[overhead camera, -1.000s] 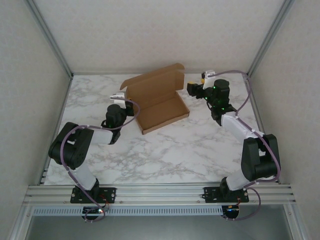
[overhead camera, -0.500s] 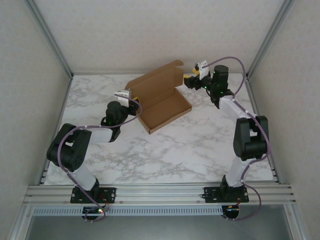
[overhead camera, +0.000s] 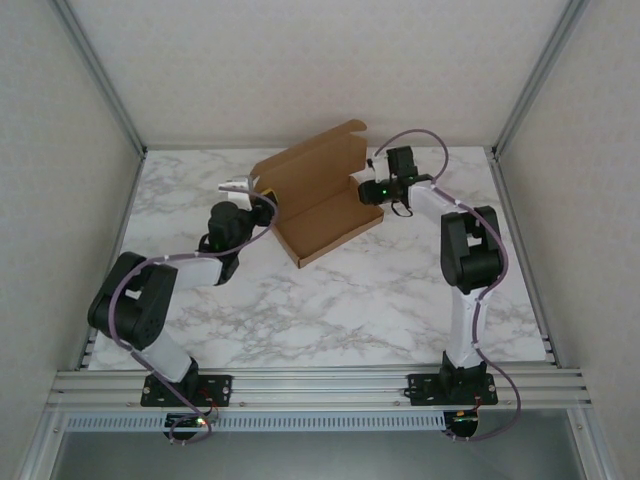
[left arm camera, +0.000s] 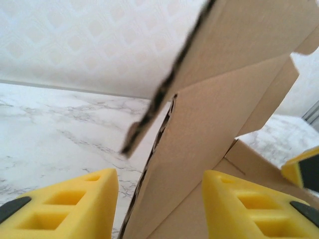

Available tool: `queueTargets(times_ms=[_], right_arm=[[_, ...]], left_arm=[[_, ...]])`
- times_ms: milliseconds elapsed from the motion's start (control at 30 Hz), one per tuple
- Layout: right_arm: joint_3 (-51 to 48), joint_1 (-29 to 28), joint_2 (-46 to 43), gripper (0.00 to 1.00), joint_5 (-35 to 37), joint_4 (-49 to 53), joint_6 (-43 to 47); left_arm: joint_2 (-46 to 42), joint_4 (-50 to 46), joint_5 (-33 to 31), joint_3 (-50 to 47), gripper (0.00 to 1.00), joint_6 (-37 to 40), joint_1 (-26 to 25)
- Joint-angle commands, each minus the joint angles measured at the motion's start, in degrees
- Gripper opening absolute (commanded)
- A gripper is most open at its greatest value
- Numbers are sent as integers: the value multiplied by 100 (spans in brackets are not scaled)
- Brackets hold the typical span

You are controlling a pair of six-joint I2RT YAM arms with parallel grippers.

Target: Fold the paper box

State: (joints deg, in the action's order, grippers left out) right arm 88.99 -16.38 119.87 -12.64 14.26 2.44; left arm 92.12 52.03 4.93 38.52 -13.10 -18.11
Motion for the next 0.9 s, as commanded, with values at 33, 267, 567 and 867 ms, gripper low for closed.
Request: queueTargets(times_ms=[33,267,567,867], right_arm=[[400,-103,153,35,259,782,-225],[-67,-242,-148,27,351,961,-600],[-1475,-557,-1232,29,-641,269,-1394],[-2160,138,-2533,53,-408,-2242,-113]], left_arm=[[-819,246,-423,-379,48,-443,2],[-2153,-250,-1879,-804,47,-668,-86],[-2240,-766,-2716,-138,50,-34,125],[-1590,-45,-390,320,52,-65,1305]])
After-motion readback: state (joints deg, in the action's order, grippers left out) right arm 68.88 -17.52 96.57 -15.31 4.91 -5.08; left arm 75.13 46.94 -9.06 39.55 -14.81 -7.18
